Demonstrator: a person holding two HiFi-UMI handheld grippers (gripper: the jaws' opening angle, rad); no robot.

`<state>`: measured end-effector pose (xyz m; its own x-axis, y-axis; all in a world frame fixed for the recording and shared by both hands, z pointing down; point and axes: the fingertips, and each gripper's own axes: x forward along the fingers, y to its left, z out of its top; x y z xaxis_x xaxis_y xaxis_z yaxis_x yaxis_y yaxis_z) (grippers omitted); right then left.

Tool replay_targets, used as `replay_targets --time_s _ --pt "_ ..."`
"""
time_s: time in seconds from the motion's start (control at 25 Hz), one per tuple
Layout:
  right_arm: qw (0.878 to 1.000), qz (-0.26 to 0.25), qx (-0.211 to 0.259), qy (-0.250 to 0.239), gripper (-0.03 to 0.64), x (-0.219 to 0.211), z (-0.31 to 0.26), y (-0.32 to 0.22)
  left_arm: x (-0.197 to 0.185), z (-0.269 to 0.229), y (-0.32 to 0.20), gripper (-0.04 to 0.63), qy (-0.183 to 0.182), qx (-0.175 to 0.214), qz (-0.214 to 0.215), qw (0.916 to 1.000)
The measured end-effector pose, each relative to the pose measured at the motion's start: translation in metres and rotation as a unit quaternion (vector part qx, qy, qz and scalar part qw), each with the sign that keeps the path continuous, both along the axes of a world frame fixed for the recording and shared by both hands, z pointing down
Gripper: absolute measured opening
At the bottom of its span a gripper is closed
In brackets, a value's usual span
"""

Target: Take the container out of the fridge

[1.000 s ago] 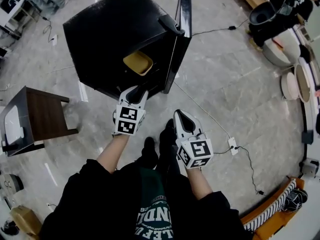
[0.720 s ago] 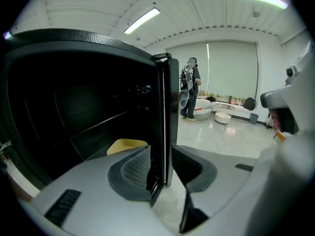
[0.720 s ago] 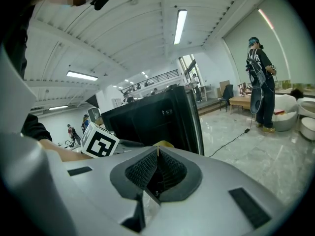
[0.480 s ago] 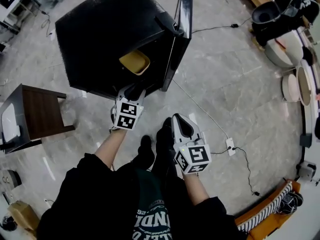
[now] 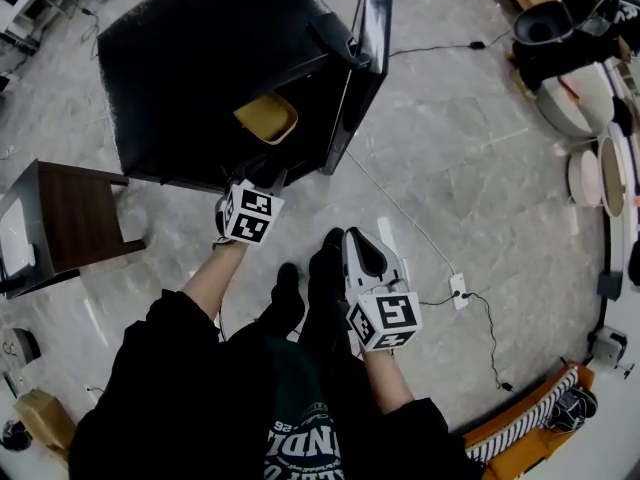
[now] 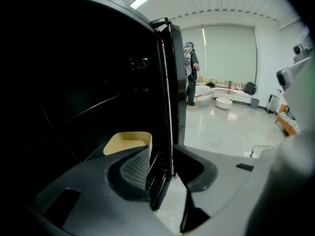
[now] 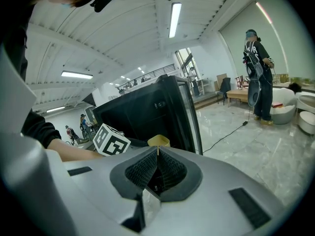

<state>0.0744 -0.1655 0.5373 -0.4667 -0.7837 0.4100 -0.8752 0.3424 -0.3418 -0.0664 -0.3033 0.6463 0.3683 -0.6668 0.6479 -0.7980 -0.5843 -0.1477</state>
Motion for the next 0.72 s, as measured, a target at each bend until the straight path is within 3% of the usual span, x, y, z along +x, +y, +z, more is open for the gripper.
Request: replay_targets --time_s 0.2,0.72 --pt "1.0 -0.006 -0.01 0.0 0.035 0.001 0.008 -0.001 -0.003 0.011 -0.011 0.147 -0.01 -0.007 -0.005 0.9999" --pt "0.999 -0.007 -0.033 -0.002 0.035 0.003 0.022 0.001 0.001 0.044 -0.04 0.152 -0.079 -0.022 0.047 0.9955"
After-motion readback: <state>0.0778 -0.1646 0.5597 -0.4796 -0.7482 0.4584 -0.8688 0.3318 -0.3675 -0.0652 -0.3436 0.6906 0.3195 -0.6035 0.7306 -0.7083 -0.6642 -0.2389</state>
